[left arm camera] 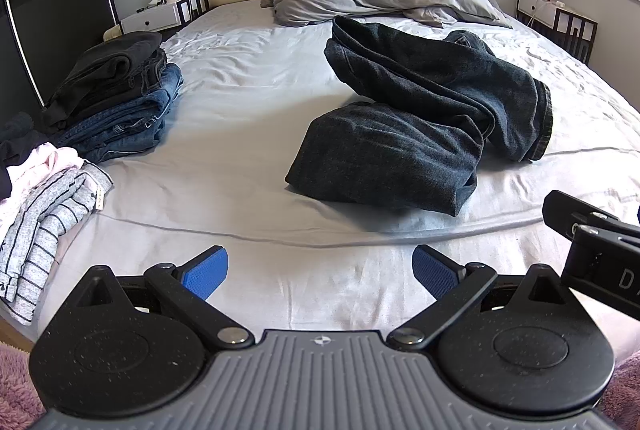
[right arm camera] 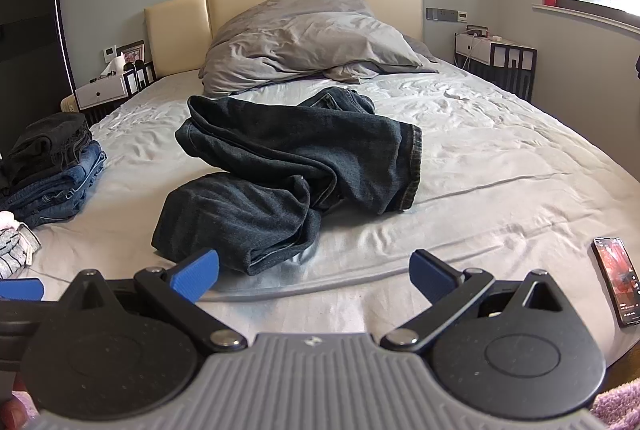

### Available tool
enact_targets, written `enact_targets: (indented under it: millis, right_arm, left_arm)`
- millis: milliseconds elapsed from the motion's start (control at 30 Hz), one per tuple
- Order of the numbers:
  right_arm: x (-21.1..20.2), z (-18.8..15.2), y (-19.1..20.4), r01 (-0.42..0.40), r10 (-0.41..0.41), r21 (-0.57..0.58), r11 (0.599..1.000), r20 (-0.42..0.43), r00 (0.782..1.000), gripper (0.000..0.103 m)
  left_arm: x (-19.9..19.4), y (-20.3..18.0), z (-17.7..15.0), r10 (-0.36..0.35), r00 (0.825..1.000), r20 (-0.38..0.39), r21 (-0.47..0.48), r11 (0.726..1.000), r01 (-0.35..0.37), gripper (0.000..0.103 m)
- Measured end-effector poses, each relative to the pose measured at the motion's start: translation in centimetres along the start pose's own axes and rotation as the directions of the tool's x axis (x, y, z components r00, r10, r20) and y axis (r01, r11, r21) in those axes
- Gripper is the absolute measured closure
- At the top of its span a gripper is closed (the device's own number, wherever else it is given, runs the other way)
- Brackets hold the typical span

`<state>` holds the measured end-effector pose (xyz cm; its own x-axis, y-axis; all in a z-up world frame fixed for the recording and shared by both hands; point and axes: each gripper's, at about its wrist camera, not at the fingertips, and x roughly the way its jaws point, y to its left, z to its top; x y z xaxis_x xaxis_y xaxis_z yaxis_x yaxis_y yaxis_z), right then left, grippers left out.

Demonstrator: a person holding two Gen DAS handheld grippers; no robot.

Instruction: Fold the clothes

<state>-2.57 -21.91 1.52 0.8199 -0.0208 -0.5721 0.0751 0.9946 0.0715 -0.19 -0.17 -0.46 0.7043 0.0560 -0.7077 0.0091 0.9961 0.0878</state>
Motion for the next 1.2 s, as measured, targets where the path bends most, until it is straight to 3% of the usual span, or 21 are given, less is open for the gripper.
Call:
enact_targets:
  millis: [700, 1000, 1133, 1200]
  right_arm:
    - [3.7, -1.2, -0.8, 0.026, -0.028, -0.021, 0.999, -0.064, 0.998, 0.0]
    - [6.5, -2.0, -1.8, 0.032, -0.032, -0.01, 0.999, -0.099, 0.995, 0.002]
    - [7.7, -2.4, -2.6, 0.061, -0.061, -0.005, 0.998, -0.127, 0.99, 0.025]
    - [8.1, -2.5, -3.3, 0.077, -0.075, 0.01, 0.997, -0.141, 0.987, 0.025]
  left_arm:
    - [3.3, 0.5, -0.6, 0.041, 0.999, -0.03, 0.008, 0.999, -0.041, 0.002]
    - [5.5, -0.8, 0.1, -0.03, 1.0, 0.005, -0.008, 1.0, 0.03, 0.007]
    - [6.3, -2.5, 0.9, -0.072, 0.997, 0.016, 0.007, 0.997, 0.072, 0.007]
    - [6.8, -3.3, 1.3, -0.091, 0.996, 0.019, 0.016, 0.996, 0.091, 0.007]
